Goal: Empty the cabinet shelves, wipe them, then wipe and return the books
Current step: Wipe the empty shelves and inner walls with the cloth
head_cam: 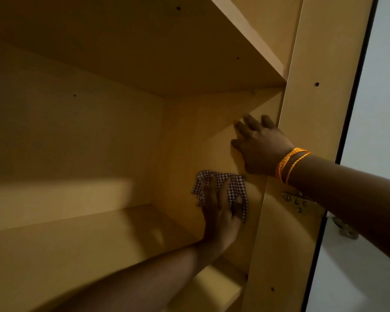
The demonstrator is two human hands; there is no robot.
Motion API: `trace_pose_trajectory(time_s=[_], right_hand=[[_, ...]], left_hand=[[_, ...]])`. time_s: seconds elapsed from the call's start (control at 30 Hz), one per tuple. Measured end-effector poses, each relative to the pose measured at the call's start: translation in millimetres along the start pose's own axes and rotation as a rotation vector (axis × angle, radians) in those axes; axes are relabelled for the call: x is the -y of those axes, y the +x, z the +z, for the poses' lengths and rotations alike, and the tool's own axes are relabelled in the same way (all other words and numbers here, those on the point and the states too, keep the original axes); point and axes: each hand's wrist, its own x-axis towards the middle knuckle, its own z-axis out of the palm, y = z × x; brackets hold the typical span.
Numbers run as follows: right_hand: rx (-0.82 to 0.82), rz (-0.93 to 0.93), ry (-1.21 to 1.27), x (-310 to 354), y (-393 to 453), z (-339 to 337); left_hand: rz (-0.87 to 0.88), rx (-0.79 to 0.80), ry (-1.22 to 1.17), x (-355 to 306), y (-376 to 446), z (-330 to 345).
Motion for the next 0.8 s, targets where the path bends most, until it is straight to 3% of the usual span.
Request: trace_pose_trajectory(time_s=[0.1,0.2,0.27,0.37,0.5,0.6,0.8], right_hand=[[-0.009,0.0,-0.003,0.5,0.6,-0.2],[-0.017,0.026,0.02,6.0,1.9,-1.6],[-0.019,0.045,0.044,10.7,2.9,-2.2],[-0.004,0.056,0.075,19.8,6.2,-2.4],[0.005,0.029,0.112,30.0,12.8,-1.4],[0.003,0.012,0.145,35.5,19.1,-1.9],[-0.023,-0.021,0.17,49.1,31.0,8.4]], left_hand=[[-0.211,0.052,-0.076,-0.2,-22.2,-1.1],[-0.498,0.264,-0.03,-19.1,-43.2,-7.0],[-0.59,0.381,-0.018,-38.2,-52.7,-5.6],[-0.656,0.354,-0.106,-50.4,-57.7,-0.4],[-0.441,0.277,-0.291,-41.9,-52.1,1.7],[-0.196,0.138,-0.234,-26.3,-27.1,1.8],[-0.166,-0.032,-0.214,20.3,37.4,3.1]])
